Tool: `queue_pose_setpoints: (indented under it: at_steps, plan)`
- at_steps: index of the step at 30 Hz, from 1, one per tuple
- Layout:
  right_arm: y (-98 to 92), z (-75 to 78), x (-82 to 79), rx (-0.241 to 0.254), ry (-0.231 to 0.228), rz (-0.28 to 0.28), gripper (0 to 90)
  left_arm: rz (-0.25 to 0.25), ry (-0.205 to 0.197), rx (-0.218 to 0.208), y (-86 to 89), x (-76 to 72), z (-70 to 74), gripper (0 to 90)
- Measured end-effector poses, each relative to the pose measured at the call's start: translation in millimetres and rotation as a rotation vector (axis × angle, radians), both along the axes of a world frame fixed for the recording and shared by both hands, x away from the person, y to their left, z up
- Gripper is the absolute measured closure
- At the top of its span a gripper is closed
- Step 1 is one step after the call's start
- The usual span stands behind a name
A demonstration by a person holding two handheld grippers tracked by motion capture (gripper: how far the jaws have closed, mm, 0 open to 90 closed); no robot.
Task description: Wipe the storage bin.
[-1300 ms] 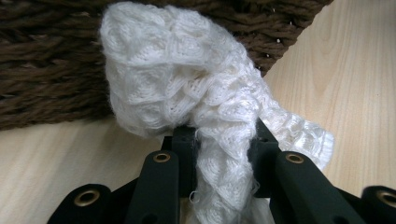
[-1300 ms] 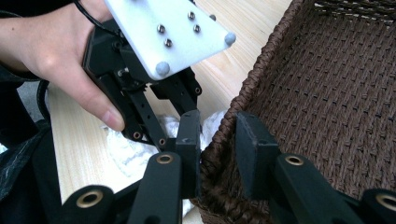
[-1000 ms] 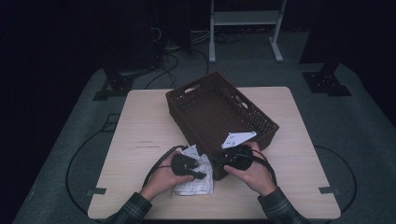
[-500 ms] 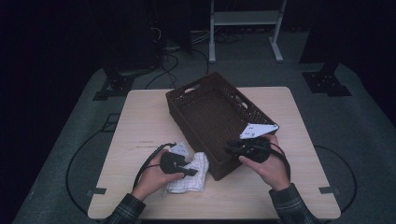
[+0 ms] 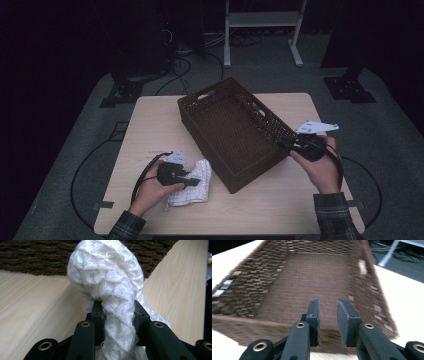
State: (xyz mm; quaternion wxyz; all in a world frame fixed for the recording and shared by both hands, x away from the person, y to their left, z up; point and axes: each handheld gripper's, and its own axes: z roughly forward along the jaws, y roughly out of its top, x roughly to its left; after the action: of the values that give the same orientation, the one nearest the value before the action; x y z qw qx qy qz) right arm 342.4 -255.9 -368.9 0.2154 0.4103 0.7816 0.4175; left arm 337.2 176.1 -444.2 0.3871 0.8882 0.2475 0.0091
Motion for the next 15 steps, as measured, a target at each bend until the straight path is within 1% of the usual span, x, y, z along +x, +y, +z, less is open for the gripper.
queue_pose_setpoints:
  at_steps: [3,5,7,11,15]
  plan:
    - [-18.9,-3.6,4.3,0.020,0.007,-0.049,72.1,0.024,0.006,-0.003,8.7,-0.9,-1.4,68.3]
    - [-27.1,-7.1,7.2,0.026,0.013,-0.075,72.2,0.033,0.009,-0.001,14.2,-1.2,-2.2,68.3]
    - [-33.9,-10.7,10.8,0.028,0.016,-0.098,72.9,0.047,0.011,-0.008,18.5,-2.1,-2.5,68.2]
    - [-46.7,-15.6,20.8,0.031,0.032,-0.130,73.8,0.058,0.014,-0.002,24.3,-3.7,-3.4,68.2]
    - [-55.8,-18.6,30.7,0.041,0.040,-0.149,74.5,0.068,0.018,-0.001,28.3,-4.9,-4.4,68.1]
